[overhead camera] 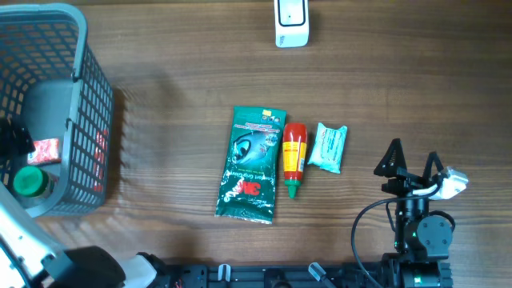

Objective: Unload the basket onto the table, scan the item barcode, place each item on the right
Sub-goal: 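Lower the left gripper into the basket and grasp the green-lidded jar, then lift the green-lidded jar out and place it beside the snack bag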

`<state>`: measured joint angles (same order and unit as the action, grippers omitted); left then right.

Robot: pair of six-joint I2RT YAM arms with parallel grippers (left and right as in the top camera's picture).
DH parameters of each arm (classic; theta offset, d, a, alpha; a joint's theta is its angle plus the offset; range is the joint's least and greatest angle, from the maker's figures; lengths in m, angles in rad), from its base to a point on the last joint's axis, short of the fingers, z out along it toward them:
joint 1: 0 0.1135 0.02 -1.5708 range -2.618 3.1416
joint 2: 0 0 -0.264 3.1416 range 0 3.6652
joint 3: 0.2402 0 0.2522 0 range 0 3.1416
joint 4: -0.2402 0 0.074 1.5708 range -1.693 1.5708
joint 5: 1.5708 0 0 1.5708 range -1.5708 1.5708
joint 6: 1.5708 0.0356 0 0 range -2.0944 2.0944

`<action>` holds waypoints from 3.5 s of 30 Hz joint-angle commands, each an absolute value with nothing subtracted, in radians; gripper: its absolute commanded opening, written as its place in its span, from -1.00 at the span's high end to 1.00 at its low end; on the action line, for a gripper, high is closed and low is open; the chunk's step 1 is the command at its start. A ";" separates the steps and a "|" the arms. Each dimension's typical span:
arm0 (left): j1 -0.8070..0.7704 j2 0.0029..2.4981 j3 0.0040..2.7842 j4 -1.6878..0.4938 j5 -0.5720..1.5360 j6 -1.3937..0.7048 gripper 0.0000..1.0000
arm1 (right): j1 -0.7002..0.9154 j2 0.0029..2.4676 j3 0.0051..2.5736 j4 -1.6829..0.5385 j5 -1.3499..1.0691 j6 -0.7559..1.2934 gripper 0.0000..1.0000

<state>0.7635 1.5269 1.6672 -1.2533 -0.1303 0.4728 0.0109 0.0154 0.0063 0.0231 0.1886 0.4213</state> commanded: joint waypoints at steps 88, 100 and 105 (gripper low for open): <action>-0.287 1.669 1.803 -1.244 0.143 0.162 -0.10 | 0.015 0.009 0.006 0.025 0.203 0.421 -1.00; -0.284 1.963 1.547 -1.094 0.128 0.113 -0.11 | 0.015 0.009 0.005 0.025 0.203 0.422 -0.99; -0.283 1.972 1.371 -0.915 0.039 -0.029 -0.15 | 0.015 0.009 0.005 0.025 0.203 0.421 -0.99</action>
